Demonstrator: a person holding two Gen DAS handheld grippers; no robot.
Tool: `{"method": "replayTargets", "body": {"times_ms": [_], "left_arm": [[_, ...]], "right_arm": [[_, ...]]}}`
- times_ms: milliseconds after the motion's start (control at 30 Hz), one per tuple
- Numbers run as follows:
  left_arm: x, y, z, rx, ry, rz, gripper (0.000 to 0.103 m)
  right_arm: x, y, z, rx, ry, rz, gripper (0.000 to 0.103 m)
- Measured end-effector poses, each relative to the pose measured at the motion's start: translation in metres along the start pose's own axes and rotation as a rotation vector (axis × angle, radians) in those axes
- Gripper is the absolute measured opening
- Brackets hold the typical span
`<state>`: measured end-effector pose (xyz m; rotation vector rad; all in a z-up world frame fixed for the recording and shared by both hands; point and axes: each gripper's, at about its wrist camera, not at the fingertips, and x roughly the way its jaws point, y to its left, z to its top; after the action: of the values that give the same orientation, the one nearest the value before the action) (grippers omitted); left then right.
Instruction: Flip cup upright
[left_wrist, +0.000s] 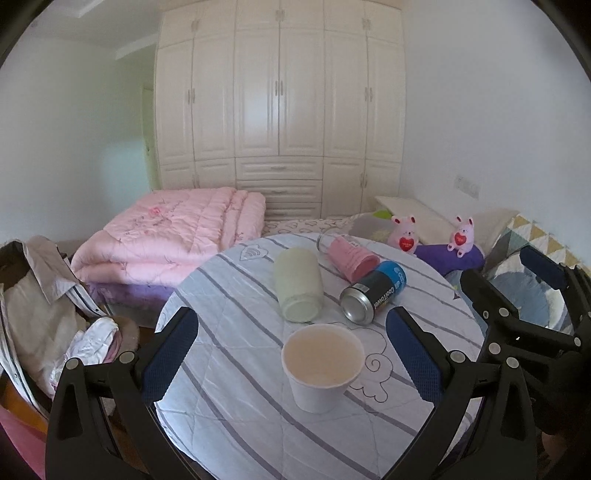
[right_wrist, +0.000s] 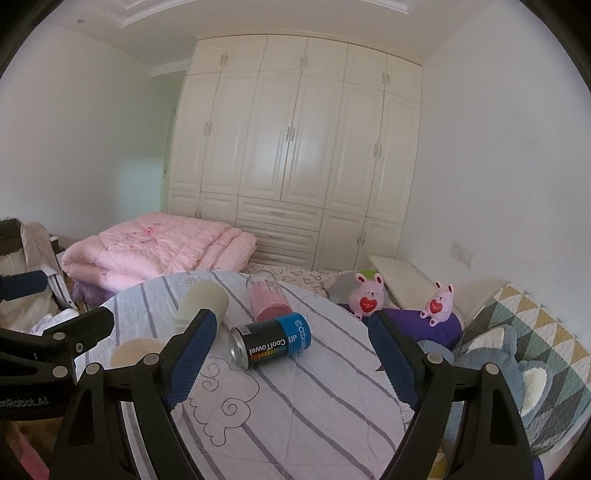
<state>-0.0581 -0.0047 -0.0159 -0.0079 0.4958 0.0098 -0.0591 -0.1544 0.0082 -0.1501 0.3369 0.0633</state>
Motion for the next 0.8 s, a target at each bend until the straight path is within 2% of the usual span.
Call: {"method": "replayTargets", "body": {"times_ms": [567,800], "left_arm": [[0.001,-0.009,0.002,0.035,-0.043,-0.022,0.103],[0.004,-0.01,0.002,0.03,-0.029,-0.028,0.103]], "right_arm": [[0.001,-0.007,-0.006,0.018,0.003,-0.01,0.085],[0.005,-0.011,-0.006,0.023,0.004,-0.011,0.085]]}}
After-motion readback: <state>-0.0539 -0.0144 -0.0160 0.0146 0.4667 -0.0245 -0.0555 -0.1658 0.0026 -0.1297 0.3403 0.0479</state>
